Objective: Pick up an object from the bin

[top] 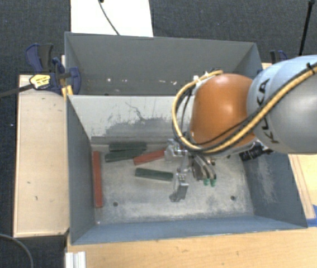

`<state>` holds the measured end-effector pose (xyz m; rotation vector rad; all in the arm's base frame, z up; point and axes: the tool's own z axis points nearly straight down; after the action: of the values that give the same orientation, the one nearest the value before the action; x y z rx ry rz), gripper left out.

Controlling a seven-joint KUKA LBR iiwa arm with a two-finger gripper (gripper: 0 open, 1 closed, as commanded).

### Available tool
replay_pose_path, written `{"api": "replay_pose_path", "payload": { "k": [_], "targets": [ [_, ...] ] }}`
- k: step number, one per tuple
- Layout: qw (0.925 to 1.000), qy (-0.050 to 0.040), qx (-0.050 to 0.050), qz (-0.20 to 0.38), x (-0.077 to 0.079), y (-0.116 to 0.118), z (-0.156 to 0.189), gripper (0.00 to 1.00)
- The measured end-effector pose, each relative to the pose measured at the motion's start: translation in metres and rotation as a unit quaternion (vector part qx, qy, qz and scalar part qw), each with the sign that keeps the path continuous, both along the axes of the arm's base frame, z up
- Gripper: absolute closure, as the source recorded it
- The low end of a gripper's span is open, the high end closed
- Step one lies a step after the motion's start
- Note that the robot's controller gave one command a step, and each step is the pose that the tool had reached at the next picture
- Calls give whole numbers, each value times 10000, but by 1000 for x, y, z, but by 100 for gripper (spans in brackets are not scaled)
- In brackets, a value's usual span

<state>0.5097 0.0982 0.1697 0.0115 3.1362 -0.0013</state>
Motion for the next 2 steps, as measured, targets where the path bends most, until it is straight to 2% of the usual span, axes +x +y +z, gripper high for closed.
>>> {"api": "replay_pose_path", "payload": {
  "k": [1, 2],
  "targets": [
    [9900, 33, 5, -1412, 34, -20, -101, 0],
    [9898, 22, 14, -1421, 35, -19, -99, 100]
  ]
}}
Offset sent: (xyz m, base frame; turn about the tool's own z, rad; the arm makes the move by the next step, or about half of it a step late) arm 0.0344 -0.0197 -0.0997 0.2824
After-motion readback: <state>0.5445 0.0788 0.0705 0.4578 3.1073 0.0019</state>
